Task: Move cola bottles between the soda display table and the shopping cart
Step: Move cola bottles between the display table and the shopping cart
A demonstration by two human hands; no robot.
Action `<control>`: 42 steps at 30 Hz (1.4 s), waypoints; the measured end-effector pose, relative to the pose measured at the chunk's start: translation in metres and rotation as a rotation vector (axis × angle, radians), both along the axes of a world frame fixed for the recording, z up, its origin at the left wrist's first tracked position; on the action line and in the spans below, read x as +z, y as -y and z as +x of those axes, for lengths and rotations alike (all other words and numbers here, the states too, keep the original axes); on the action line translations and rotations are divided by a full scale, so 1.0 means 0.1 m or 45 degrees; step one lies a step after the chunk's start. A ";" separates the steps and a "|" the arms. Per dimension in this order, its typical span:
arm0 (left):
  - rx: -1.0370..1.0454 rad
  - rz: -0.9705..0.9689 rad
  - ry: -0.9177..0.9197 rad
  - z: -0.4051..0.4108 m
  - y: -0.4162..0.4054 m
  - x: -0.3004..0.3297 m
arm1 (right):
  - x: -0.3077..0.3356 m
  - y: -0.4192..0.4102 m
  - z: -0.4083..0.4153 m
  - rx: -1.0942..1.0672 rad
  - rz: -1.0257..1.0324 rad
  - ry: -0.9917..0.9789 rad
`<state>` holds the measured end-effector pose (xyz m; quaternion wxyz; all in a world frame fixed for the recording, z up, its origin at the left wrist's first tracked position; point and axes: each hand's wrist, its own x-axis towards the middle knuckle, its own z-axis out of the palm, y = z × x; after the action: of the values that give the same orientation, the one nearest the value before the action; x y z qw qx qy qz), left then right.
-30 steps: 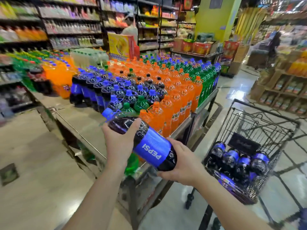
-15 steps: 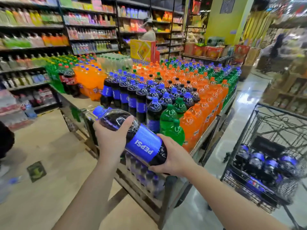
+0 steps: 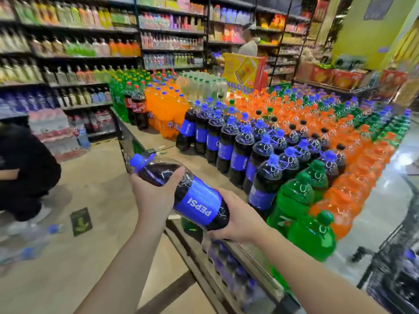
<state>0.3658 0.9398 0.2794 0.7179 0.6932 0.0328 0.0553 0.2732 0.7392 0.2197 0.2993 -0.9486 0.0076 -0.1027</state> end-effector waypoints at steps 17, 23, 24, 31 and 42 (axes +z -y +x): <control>-0.339 0.226 0.179 1.99 1.45 -0.18 | -0.43 1.03 1.96 -0.478 -0.007 -0.048; -0.617 0.300 0.268 2.33 1.92 -0.31 | -0.68 1.20 2.14 -0.859 -0.080 -0.115; -0.667 0.311 0.277 2.40 1.99 -0.32 | -0.71 1.22 2.17 -0.914 -0.081 -0.135; -1.027 0.339 0.368 2.84 2.38 -0.46 | -0.87 1.23 2.42 -1.264 -0.020 -0.211; -1.438 0.430 0.563 2.96 2.72 -0.81 | -1.30 1.03 2.57 -1.690 0.340 -0.260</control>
<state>0.6620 0.6679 0.1981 0.5067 0.6798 -0.4966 -0.1859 0.5303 0.6364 0.0896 0.2854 -0.7029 0.6283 -0.1727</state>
